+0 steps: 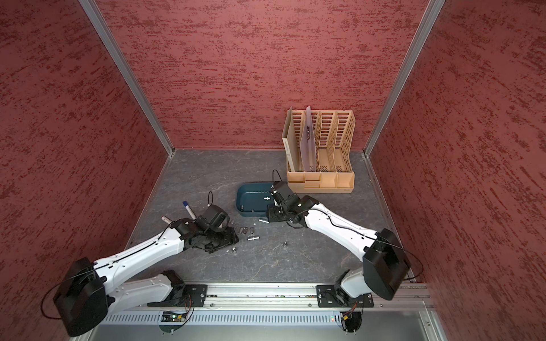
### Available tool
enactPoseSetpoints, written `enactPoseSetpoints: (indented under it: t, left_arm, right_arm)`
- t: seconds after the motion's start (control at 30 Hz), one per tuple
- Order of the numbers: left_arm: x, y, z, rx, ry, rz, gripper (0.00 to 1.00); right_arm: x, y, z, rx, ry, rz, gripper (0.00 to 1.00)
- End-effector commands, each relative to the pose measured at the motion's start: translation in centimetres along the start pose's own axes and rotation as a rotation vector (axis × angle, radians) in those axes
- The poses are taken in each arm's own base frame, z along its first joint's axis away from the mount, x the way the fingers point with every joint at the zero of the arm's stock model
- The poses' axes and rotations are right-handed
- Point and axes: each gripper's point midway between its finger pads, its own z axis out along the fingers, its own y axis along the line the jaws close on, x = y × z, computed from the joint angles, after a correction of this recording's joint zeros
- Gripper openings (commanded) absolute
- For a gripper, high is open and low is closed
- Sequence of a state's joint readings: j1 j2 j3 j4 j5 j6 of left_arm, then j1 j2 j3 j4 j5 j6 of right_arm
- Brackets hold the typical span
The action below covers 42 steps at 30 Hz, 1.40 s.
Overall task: Put the socket on the desktop into the storage box
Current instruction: Pick up the socket head at the center of the board.
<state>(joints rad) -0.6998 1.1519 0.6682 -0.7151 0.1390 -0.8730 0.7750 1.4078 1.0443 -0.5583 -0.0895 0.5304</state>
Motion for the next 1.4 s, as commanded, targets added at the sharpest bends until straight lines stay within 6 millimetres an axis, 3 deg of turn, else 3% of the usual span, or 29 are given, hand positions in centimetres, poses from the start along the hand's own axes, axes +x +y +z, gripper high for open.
enactPoseSetpoints:
  t: [0.0, 0.33, 0.6, 1.37]
  left_arm:
    - [0.0, -0.1, 0.3, -0.034, -0.011, -0.004, 0.69]
    - [1.3, -0.2, 1.7, -0.087, 0.008, 0.020, 0.66]
    - [1.3, 0.2, 2.5, -0.142, 0.006, 0.038, 0.62]
    - [1.4, 0.1, 4.3, -0.226, 0.032, 0.094, 0.39]
  right_arm:
    - [0.8, 2.3, -1.0, -0.120, -0.055, -0.095, 0.47]
    - [5.8, 4.9, -2.2, -0.265, -0.049, -0.242, 0.47]
    - [8.4, 5.3, -1.7, -0.296, -0.020, -0.290, 0.47]
    - [9.3, 3.7, -0.6, -0.237, -0.020, -0.251, 0.47]
